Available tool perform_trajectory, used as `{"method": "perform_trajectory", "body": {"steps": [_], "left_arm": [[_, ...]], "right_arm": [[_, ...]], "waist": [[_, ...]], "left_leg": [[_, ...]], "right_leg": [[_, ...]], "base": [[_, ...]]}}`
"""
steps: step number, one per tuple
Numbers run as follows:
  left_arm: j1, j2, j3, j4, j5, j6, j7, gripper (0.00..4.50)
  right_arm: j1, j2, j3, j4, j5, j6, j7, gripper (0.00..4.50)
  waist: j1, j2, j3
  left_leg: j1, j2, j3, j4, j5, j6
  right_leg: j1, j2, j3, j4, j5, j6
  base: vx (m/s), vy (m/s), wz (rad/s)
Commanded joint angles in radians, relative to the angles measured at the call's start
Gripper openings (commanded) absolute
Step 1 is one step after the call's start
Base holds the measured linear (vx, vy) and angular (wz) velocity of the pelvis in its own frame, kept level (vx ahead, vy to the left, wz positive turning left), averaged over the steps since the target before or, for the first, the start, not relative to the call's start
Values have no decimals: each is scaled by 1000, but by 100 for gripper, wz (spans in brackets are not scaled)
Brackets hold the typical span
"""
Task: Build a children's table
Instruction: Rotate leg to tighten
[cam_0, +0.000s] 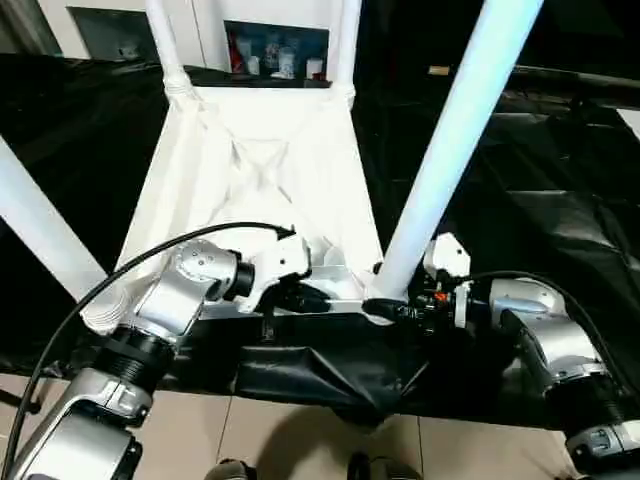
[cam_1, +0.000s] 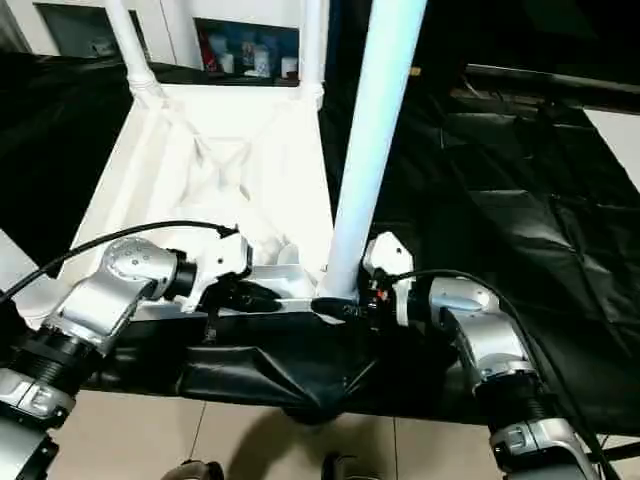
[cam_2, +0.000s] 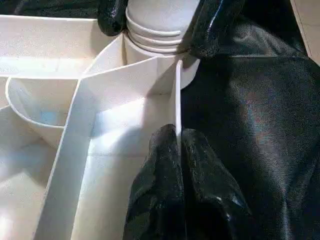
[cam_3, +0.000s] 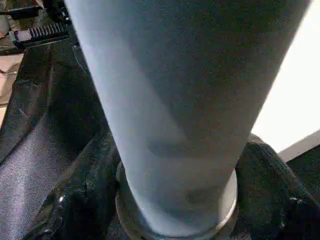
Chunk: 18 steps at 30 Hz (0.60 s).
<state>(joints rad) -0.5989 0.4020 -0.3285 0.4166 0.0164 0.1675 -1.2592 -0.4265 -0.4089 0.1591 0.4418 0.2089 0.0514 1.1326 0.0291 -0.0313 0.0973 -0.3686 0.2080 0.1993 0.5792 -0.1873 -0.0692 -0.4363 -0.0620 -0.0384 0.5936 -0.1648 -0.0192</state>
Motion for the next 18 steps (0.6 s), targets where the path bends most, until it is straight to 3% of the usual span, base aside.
{"method": "perform_trajectory", "body": {"steps": [1, 5, 8, 10, 12, 13, 18], "left_arm": [[15, -1, -34, 11, 13, 9, -20, 0], [16, -1, -34, 19, 14, 17, -9, 0], [3, -32, -23, 63, 36, 40, 80, 0], [-22, -70, -10, 119, 66, 44, 187, 0], [-39, -97, -2, 149, 78, 52, 248, 0], [-60, -135, 7, 185, 92, 60, 327, 0], [-112, -219, -5, 256, 126, 87, 455, 0]], "right_arm": [[-3, -9, -3, 5, 2, -4, 16, 279], [2, 4, -7, 11, 3, 0, -6, 275], [3, 58, -32, 52, -43, -14, -177, 274], [7, 106, -52, 74, -67, -23, -303, 274], [14, 141, -64, 79, -82, -22, -391, 273], [23, 188, -82, 83, -103, -13, -517, 273], [35, 302, -136, 96, -129, 24, -799, 272]], "waist": [[-5, -8, -63], [-4, -8, -66], [-7, -6, -61], [-11, -9, -58], [-16, -9, -55], [-16, -9, -55], [-22, -6, -55]], "left_leg": [[9, 21, -2, -54, -107, 117], [8, 20, -2, -53, -96, 117], [9, 20, -2, -55, -114, 104], [8, 18, -5, -58, -158, 72], [11, 16, -7, -60, -199, 42], [11, 15, -8, -60, -202, 36], [15, 12, -11, -65, -240, 22]], "right_leg": [[67, -56, 41, -53, -112, -263], [68, -56, 41, -50, -100, -263], [63, -56, 41, -56, -138, -257], [63, -58, 40, -67, -228, -233], [58, -58, 40, -81, -345, -187], [56, -58, 39, -81, -359, -179], [46, -56, 39, -95, -428, -138]], "base": [[0, 0, 0], [0, 0, 0], [0, 0, 0], [0, 0, 0], [0, 0, 0], [0, 0, 0], [0, 0, 0]]}}
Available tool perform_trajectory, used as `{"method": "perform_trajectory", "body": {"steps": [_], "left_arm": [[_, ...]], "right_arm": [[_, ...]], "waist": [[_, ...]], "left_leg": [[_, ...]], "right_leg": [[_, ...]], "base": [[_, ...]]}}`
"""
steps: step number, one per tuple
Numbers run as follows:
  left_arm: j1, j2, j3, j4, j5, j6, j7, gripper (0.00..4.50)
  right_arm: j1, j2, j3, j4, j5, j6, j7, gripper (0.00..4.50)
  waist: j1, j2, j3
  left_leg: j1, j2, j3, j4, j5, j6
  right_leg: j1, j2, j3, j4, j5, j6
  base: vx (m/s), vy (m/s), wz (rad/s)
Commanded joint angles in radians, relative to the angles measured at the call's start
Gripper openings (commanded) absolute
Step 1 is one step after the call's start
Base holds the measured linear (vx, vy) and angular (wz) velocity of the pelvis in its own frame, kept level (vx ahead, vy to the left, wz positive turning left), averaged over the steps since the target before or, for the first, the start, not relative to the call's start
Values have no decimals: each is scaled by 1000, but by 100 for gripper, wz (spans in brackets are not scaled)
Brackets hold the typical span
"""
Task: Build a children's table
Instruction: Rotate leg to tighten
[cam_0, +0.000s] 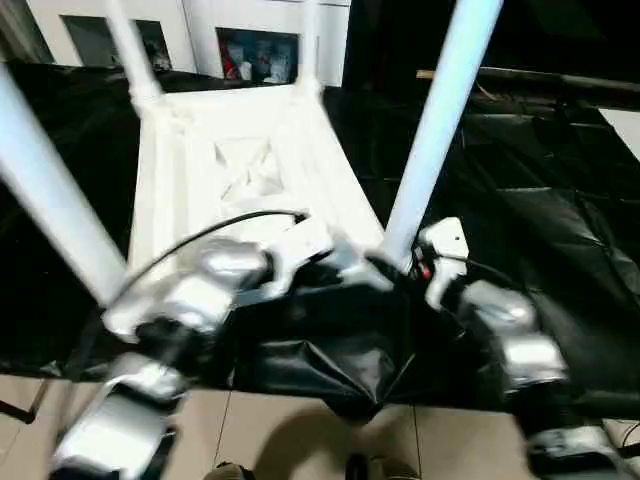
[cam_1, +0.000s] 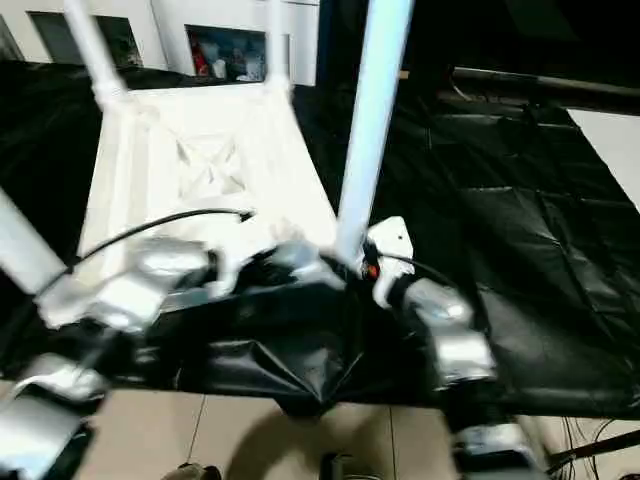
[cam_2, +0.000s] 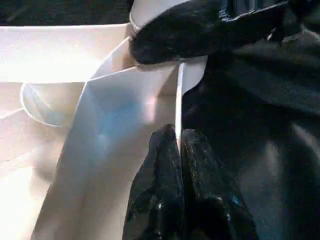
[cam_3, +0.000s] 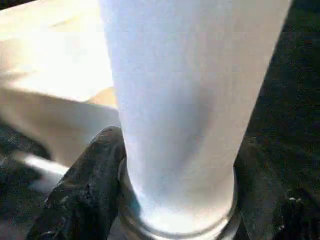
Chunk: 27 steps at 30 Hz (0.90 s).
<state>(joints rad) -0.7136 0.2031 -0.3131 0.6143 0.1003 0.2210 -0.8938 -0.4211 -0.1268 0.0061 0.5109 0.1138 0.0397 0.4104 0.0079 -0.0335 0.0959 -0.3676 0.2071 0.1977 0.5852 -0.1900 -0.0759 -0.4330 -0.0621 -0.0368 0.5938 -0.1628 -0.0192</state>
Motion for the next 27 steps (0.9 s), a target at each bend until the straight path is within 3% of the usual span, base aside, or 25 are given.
{"method": "perform_trajectory", "body": {"steps": [1, 4, 6, 14, 17, 22, 27], "left_arm": [[-3, -30, -23, 68, 47, 34, 103, 0], [-31, -74, -38, 120, 67, 15, 154, 0], [-41, -84, -46, 148, 81, -17, 164, 0], [-28, -70, -40, 134, 65, -51, 132, 0], [-24, -72, -19, 125, 46, -64, 112, 0], [-11, -70, 2, 96, 11, -89, 93, 0], [17, -61, 27, 22, -34, -174, 56, 0]], "right_arm": [[28, 31, 12, 33, -38, 38, -107, 272], [4, 73, -11, 70, -55, 27, -225, 272], [-21, 97, -38, 87, -38, 21, -262, 272], [-35, 116, -13, 56, -2, -34, -141, 272], [-15, 110, 4, 1, 14, -52, -91, 342], [6, 74, -4, -81, 45, -21, -45, 386], [75, -19, -26, -254, 145, 88, 98, 386]], "waist": [[-2, -2, -53], [-2, 1, -52], [-2, 6, -54], [-5, 3, -56], [-3, 2, -58], [-1, -2, -62], [5, -3, -65]], "left_leg": [[12, 13, -10, -72, -240, 28], [18, 12, -9, -73, -275, 24], [15, 13, -12, -76, -280, 25], [9, 17, -13, -79, -267, 38], [11, 17, -11, -77, -249, 49], [4, 16, -10, -75, -196, 69], [3, 19, -10, -73, -173, 84]], "right_leg": [[42, -56, 37, -95, -431, -135], [36, -54, 35, -100, -435, -127], [41, -56, 35, -99, -422, -128], [53, -62, 35, -92, -352, -160], [55, -63, 36, -92, -342, -168], [61, -63, 35, -90, -328, -172], [66, -63, 37, -88, -320, -166]], "base": [[0, 0, 0], [0, 0, 0], [0, 0, 0], [0, 0, 0], [0, 0, 0], [0, 0, 0], [0, 0, 0]]}}
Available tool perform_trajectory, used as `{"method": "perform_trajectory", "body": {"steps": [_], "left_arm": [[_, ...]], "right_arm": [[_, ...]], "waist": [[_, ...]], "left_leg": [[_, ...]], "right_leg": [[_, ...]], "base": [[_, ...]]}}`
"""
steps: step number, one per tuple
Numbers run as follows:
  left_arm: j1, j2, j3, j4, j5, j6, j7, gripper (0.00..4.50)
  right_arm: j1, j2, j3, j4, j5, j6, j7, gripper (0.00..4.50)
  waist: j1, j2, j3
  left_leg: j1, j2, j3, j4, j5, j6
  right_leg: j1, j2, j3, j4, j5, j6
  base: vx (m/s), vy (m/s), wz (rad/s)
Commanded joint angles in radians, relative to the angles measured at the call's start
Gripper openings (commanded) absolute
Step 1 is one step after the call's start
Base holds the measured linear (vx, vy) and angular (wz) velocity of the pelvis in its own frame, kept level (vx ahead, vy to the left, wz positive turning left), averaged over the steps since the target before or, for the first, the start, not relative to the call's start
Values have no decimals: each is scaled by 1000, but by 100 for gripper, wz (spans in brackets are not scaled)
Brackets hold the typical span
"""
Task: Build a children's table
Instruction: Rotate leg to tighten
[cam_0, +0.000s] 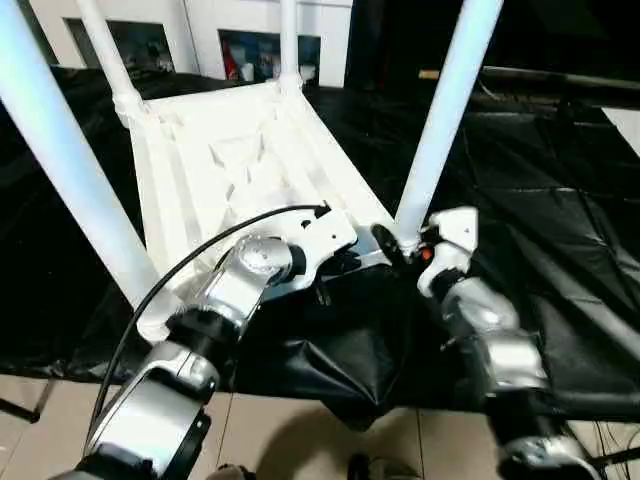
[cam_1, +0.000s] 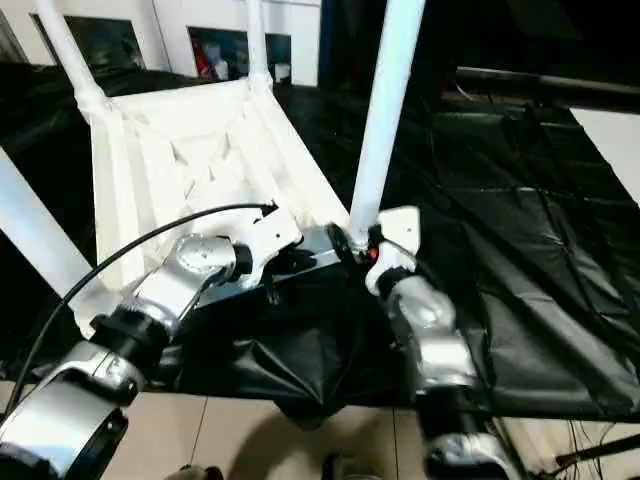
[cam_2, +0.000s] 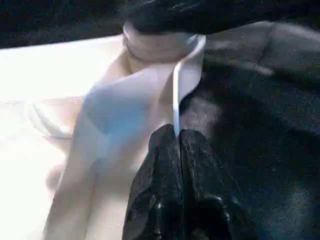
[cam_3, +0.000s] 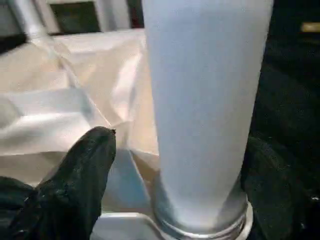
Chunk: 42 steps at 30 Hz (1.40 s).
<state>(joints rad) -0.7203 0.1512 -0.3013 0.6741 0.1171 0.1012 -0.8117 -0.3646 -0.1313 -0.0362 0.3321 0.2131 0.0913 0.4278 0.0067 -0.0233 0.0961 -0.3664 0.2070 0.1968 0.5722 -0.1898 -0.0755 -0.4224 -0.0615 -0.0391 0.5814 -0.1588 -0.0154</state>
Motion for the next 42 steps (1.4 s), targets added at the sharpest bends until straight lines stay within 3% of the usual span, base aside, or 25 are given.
{"method": "perform_trajectory", "body": {"steps": [1, 6, 8, 9, 13, 15, 17, 18, 21, 24, 28, 34, 39, 42], "left_arm": [[34, -3, 20, -67, -67, -67, -48, 0], [75, 27, 35, -215, -164, 18, -192, 55], [90, 43, 34, -262, -179, 33, -215, 76], [99, 52, 32, -288, -187, 42, -231, 76], [125, 86, 36, -363, -201, 77, -244, 100], [140, 103, 37, -398, -210, 96, -256, 135], [154, 126, 32, -433, -223, 128, -281, 139], [166, 146, 22, -449, -217, 133, -296, 161], [199, 188, 3, -482, -183, 133, -301, 178], [222, 218, -3, -497, -163, 131, -298, 205], [248, 277, -4, -529, -162, 149, -326, 205], [277, 366, -5, -551, -162, 187, -377, 205], [297, 399, 3, -580, -182, 225, -395, 205], [314, 420, -5, -599, -188, 251, -401, 205]], "right_arm": [[38, -44, 10, -111, 67, 51, 117, 386], [104, -151, 0, -207, 122, 91, 259, 390], [121, -184, 3, -227, 140, 105, 311, 390], [130, -202, 8, -239, 150, 117, 340, 390], [157, -270, 40, -293, 182, 164, 446, 390], [161, -289, 41, -313, 198, 182, 468, 390], [164, -306, 41, -331, 216, 201, 493, 390], [164, -320, 41, -326, 197, 187, 493, 390], [144, -334, 6, -284, 165, 159, 460, 390], [129, -355, -23, -252, 157, 147, 448, 390], [142, -413, -41, -267, 182, 168, 509, 390], [232, -534, 32, -378, 259, 294, 719, 390], [236, -515, 85, -438, 318, 355, 746, 390], [196, -418, 119, -422, 302, 336, 678, 390]], "waist": [[9, -14, -67], [15, -9, -85], [20, -7, -90], [22, -9, -88], [24, -15, -82], [24, -17, -76], [25, -15, -70], [24, -20, -67], [25, -18, -66], [25, -16, -68], [26, -16, -72], [28, -13, -78], [27, -14, -74], [25, -16, -70]], "left_leg": [[1, 19, -8, -59, -162, 89], [-2, 21, -6, -46, -30, 143], [-2, 23, -2, -35, 47, 199], [-1, 24, -1, -34, 52, 209], [-3, 24, 0, -35, -15, 203], [-1, 26, 0, -38, -74, 169], [0, 28, -1, -41, -124, 133], [4, 26, 0, -42, -160, 110], [5, 24, -4, -45, -183, 72], [6, 21, -4, -45, -182, 63], [1, 20, -4, -42, -148, 75], [-2, 21, -5, -37, -102, 124], [-2, 23, -5, -38, -115, 122], [1, 23, -6, -40, -144, 93]], "right_leg": [[57, -64, 40, -74, -302, -173], [64, -59, 40, -36, -21, -254], [63, -54, 39, -15, 161, -313], [62, -55, 39, -15, 171, -317], [65, -58, 39, -25, 64, -299], [59, -60, 39, -37, -64, -271], [53, -61, 40, -47, -176, -244], [48, -60, 40, -55, -247, -223], [43, -61, 40, -63, -349, -170], [40, -58, 40, -64, -360, -152], [47, -55, 40, -55, -289, -163], [52, -53, 37, -39, -161, -209], [49, -56, 38, -41, -189, -218], [42, -58, 38, -47, -261, -203]], "base": [[0, 0, 0], [0, 0, 0], [0, 0, 0], [0, 0, 0], [0, 0, 0], [0, 0, 0], [0, 0, 0], [0, 0, 0], [0, 0, 0], [0, 0, 0], [0, 0, 0], [0, 0, 0], [0, 0, 0], [0, 0, 0]]}}
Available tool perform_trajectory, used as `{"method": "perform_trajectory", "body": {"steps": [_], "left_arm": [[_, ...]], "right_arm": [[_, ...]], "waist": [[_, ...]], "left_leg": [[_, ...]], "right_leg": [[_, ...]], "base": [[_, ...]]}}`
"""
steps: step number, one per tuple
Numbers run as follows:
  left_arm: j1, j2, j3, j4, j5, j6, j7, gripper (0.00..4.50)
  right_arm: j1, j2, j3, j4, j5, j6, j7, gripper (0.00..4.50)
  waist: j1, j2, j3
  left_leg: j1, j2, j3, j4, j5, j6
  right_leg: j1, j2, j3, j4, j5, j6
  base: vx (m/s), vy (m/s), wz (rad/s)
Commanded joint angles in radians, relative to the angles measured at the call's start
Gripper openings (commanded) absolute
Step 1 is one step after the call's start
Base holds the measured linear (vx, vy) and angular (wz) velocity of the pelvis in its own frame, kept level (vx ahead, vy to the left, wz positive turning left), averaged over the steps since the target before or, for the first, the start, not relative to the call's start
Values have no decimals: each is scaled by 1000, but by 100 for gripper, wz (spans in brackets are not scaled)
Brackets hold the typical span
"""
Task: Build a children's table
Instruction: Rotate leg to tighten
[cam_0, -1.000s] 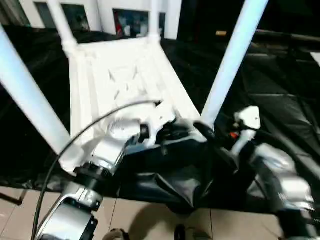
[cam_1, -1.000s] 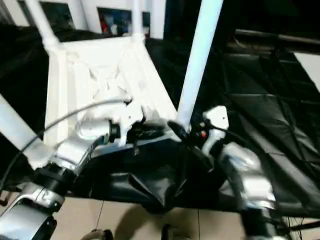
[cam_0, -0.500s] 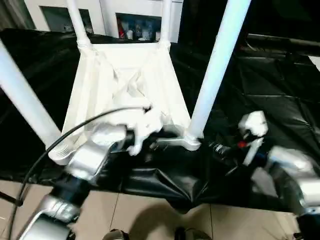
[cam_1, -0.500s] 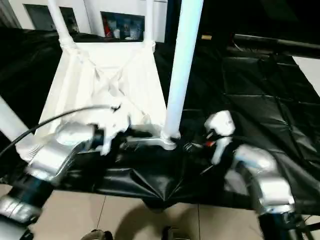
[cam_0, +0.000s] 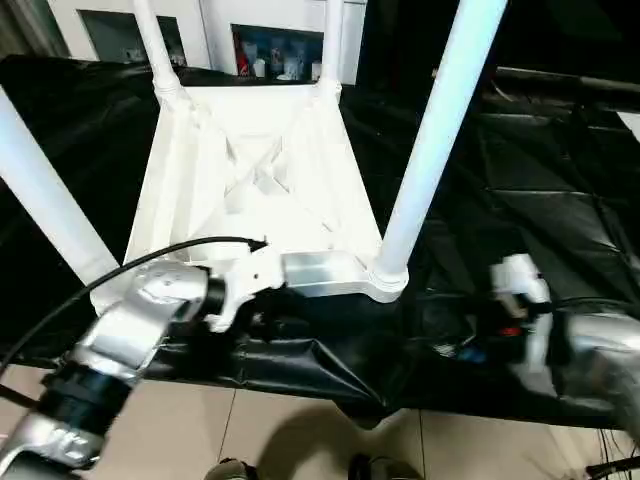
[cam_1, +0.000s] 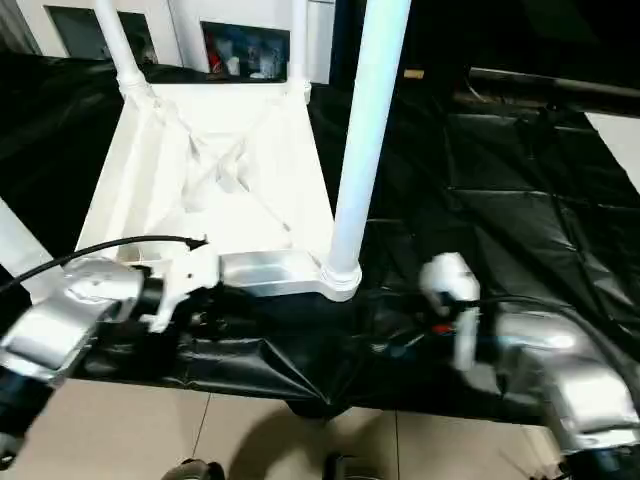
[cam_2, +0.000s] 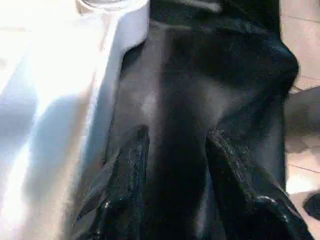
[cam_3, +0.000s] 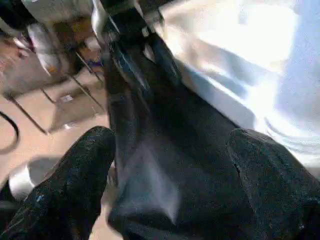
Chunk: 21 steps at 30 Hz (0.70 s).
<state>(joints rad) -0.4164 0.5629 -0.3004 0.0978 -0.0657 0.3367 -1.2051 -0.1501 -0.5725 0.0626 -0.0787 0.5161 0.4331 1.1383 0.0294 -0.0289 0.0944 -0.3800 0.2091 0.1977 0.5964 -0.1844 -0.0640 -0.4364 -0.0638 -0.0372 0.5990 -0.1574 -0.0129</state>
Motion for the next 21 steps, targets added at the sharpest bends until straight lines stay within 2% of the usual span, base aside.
{"method": "perform_trajectory", "body": {"steps": [1, 2, 3, 4, 5, 7, 8, 11, 14, 16, 19, 21], "left_arm": [[14, 11, -7, -24, -2, 16, -5, 205], [18, 14, -8, -22, 8, 12, 7, 205], [18, 14, -8, -22, 8, 12, 7, 205], [19, 15, -7, -21, 10, 12, 11, 205], [18, 14, -6, -18, 16, 12, 18, 205], [17, 14, -3, -12, 22, 19, 27, 205], [17, 14, -3, -12, 22, 19, 27, 205], [21, 20, -7, -16, 24, 27, 40, 205], [19, 7, 0, 0, 37, 12, 77, 205], [19, -1, 1, 7, 45, -5, 96, 205], [21, -2, -1, 7, 51, -9, 104, 205], [20, -8, -1, 17, 55, -21, 124, 205]], "right_arm": [[-31, 61, 32, 0, -19, -22, -63, 390], [-59, 142, 43, 43, -70, -62, -152, 390], [-59, 142, 43, 43, -70, -62, -152, 390], [-66, 161, 44, 54, -83, -69, -177, 390], [-76, 202, 44, 76, -84, -77, -206, 390], [-97, 274, 46, 120, -80, -87, -252, 390], [-97, 274, 46, 120, -80, -87, -252, 390], [-114, 352, 60, 149, -58, -80, -300, 390], [-140, 436, 58, 197, -82, -121, -379, 390], [-162, 505, 31, 242, -105, -147, -480, 390], [-171, 530, 17, 261, -114, -157, -527, 390], [-189, 554, -26, 304, -134, -187, -629, 390]], "waist": [[-1, -11, -68], [-2, -10, -67], [-5, -8, -66], [-3, -9, -67], [-1, -8, -66], [2, -4, -66], [2, -4, -66], [-1, -5, -69], [-5, -4, -71], [-8, -6, -72], [-7, -4, -71], [-6, -3, -69]], "left_leg": [[12, 19, -7, -65, -152, 77], [14, 18, -6, -66, -161, 62], [14, 18, -8, -67, -166, 45], [15, 18, -9, -68, -169, 38], [23, 20, -6, -68, -171, 30], [24, 20, -6, -71, -181, 22], [23, 19, -6, -71, -182, 21], [18, 18, -9, -73, -166, 18], [16, 17, -8, -72, -144, 18], [15, 16, -8, -73, -141, 11], [18, 17, -7, -73, -139, 5], [21, 16, -4, -74, -148, -2]], "right_leg": [[56, -55, 36, -65, -276, -199], [53, -54, 36, -68, -302, -186], [48, -56, 37, -69, -332, -176], [50, -55, 36, -70, -339, -171], [45, -52, 39, -70, -324, -172], [45, -51, 39, -66, -297, -181], [47, -50, 39, -66, -293, -181], [53, -53, 38, -61, -263, -180], [53, -53, 39, -55, -224, -188], [53, -54, 40, -55, -225, -188], [54, -51, 41, -54, -206, -186], [48, -50, 42, -56, -213, -184]], "base": [[0, 0, 0], [0, 0, 0], [0, 0, 0], [0, 0, 0], [0, 0, 0], [0, 0, 0], [0, 0, 0], [0, 0, 0], [0, 0, 0], [0, 0, 0], [0, 0, 0], [0, 0, 0]]}}
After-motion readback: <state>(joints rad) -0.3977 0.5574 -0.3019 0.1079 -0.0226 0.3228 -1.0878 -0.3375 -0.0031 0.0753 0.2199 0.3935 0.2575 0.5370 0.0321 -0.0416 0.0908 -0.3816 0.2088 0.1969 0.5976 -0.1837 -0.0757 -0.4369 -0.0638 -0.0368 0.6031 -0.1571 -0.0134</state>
